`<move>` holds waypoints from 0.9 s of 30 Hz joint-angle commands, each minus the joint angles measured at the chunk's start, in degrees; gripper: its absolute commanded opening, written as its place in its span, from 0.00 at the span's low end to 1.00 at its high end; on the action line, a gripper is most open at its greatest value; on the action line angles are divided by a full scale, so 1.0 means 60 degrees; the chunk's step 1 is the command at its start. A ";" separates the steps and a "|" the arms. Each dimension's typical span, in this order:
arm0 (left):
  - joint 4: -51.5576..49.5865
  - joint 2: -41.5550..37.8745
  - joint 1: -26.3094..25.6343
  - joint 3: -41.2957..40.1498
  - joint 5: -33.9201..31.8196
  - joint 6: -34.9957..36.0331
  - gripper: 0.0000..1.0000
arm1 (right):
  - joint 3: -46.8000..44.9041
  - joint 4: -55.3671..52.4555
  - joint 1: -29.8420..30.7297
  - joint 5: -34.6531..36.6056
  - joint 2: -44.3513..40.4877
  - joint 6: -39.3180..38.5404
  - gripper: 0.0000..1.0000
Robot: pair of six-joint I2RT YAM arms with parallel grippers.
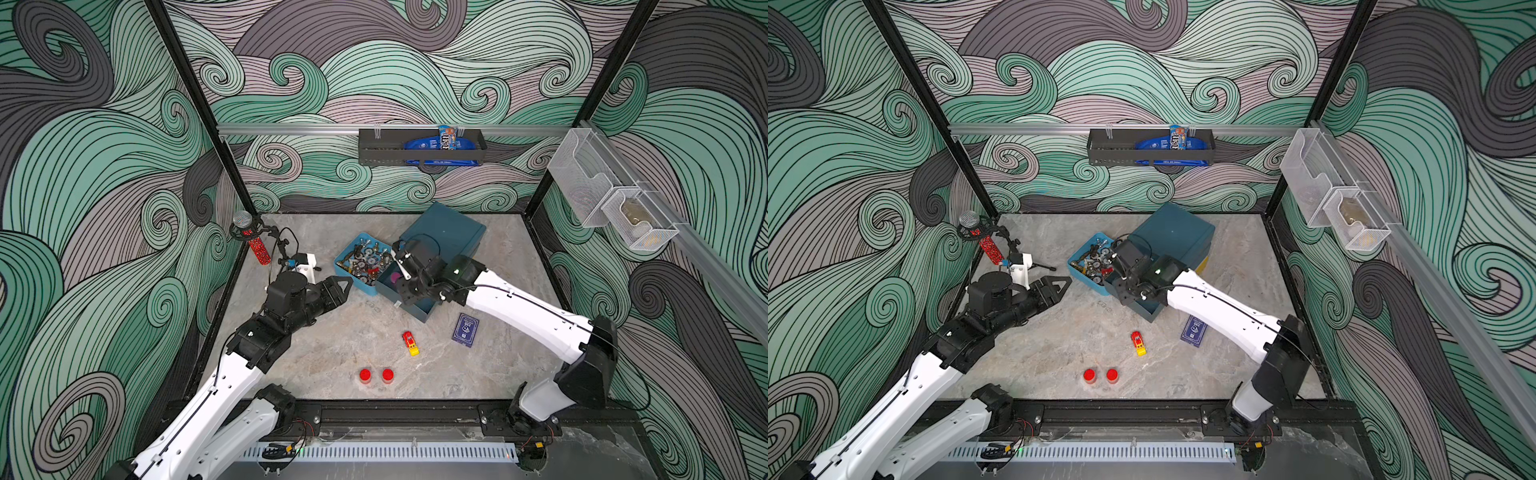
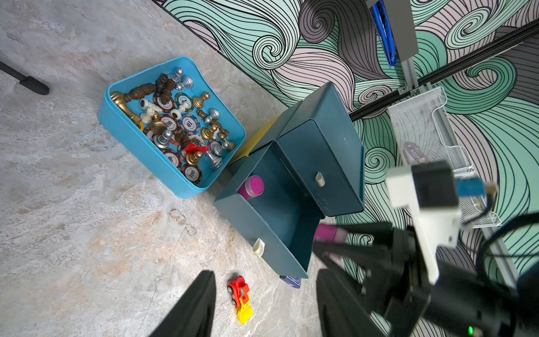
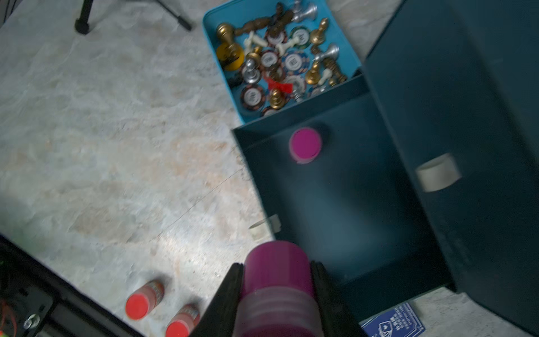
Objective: Put the paint cans in the drawer according to color
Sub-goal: Place the paint can in the drawer.
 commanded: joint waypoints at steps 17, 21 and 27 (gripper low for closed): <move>0.0607 0.0226 0.0071 0.0258 0.0752 0.0365 0.58 | 0.0287 -0.0315 -0.1244 -0.0236 0.2763 -0.1466 0.41; 0.0650 0.0264 0.0066 0.0258 0.0781 0.0380 0.58 | 0.0136 -0.0170 -0.1248 -0.0361 0.2829 -0.1583 0.53; 0.0801 0.0554 0.0066 0.0231 0.1080 0.0398 0.58 | 0.0629 -0.0169 -0.1230 -0.0025 0.2396 -0.1602 0.57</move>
